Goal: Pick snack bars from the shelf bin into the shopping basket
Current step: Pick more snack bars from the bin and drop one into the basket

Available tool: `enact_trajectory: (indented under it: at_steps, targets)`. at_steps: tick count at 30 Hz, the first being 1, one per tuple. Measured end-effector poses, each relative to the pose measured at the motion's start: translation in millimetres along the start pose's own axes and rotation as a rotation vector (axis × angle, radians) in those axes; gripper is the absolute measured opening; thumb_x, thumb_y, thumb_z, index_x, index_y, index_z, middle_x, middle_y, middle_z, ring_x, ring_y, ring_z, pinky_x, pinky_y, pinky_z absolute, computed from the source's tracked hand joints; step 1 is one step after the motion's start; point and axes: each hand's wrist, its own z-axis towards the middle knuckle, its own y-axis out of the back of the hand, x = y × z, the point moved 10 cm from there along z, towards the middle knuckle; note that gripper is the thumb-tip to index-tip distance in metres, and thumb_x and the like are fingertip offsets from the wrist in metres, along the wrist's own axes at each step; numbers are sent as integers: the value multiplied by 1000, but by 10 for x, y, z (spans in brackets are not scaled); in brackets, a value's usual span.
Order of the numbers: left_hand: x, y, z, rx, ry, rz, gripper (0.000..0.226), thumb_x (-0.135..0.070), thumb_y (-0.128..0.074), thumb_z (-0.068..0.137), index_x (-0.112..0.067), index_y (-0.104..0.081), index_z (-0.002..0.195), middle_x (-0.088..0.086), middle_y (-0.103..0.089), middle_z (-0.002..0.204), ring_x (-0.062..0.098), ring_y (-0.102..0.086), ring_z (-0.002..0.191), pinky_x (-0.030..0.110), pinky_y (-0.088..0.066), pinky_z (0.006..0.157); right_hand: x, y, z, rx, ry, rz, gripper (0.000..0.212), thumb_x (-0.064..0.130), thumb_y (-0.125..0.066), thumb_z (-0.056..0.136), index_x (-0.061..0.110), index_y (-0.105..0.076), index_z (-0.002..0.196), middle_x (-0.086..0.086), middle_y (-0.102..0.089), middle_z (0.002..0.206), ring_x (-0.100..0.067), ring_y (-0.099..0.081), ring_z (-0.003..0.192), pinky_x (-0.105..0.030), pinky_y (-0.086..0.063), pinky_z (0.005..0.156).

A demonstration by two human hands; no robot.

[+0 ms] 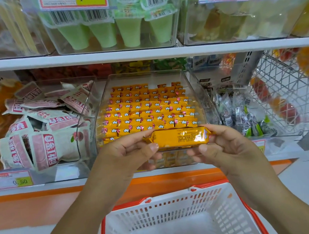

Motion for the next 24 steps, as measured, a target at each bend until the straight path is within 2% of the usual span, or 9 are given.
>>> enact_trajectory:
  at_steps: [2, 5, 9, 11, 14, 16, 19, 22, 24]
  targets:
    - [4, 0, 28, -32, -30, 119, 13, -16, -63, 89, -24, -71, 93, 5, -75, 75, 14, -72, 69, 22, -57, 56, 25, 14, -8, -36, 25, -121, 29, 23, -74, 74, 17, -66, 101, -3, -74, 86, -28, -73, 87, -38, -60, 81]
    - [-1, 24, 102, -73, -112, 386, 24, -29, -57, 95, -19, -70, 78, -2, -72, 67, 6, -65, 56, 17, -49, 50, -13, -1, -9, -62, 0, -249, 29, 46, -80, 73, 23, -65, 84, -12, -73, 91, -23, -73, 88, -49, -55, 90]
    - [-102, 37, 209, -121, -215, 589, 30, -44, -54, 92, -24, -68, 73, -11, -66, 65, 2, -60, 62, 18, -44, 57, -80, -40, 84, -63, -60, -74, 34, 19, -68, 76, 11, -61, 108, -6, -76, 98, -28, -74, 89, -36, -60, 84]
    - [-198, 60, 259, -182, -296, 728, 30, -53, -50, 88, -32, -71, 90, -20, -66, 82, 0, -57, 82, 16, -44, 70, 11, -75, 205, -74, -43, -109, 38, 15, -66, 80, 12, -61, 117, -5, -76, 100, -25, -74, 87, -35, -59, 83]
    - [-188, 130, 410, -234, -305, 899, 51, -55, -49, 91, -36, -52, 138, -21, -50, 137, 2, -41, 129, 18, -26, 104, 297, -205, 516, -82, 91, -325, 28, 11, -65, 88, 21, -61, 114, 6, -76, 98, -16, -73, 88, -37, -58, 83]
    - [-89, 147, 527, -200, -278, 960, 61, -58, -47, 93, -35, -38, 148, -18, -35, 153, 4, -26, 142, 23, -16, 112, 447, -303, 777, -106, 191, -518, 25, 17, -66, 91, 29, -58, 111, 8, -75, 90, -14, -71, 80, -35, -59, 74]
    - [46, 172, 651, -164, -265, 1047, 68, -65, -38, 93, -33, -31, 153, -15, -23, 161, 6, -11, 149, 26, -2, 115, 581, -436, 1237, -163, 317, -795, 14, 21, -64, 94, 31, -57, 102, 3, -70, 89, -5, -60, 64, -15, -46, 54]
    - [78, 207, 698, -187, -290, 1131, 74, -73, -23, 87, -34, -41, 147, -12, -28, 159, 9, -14, 150, 31, 0, 117, 722, -638, 1662, -202, 529, -1032, 23, 13, -62, 94, 16, -60, 117, -8, -64, 116, -25, -62, 97, -22, -46, 84]
    - [104, 222, 721, -203, -301, 1175, 75, -72, -20, 85, -33, -51, 140, -9, -38, 155, 12, -23, 148, 35, -7, 118, 604, -691, 2077, -162, 490, -1195, 20, 17, -59, 96, 14, -60, 116, -3, -63, 115, -27, -57, 112, -32, -41, 97]
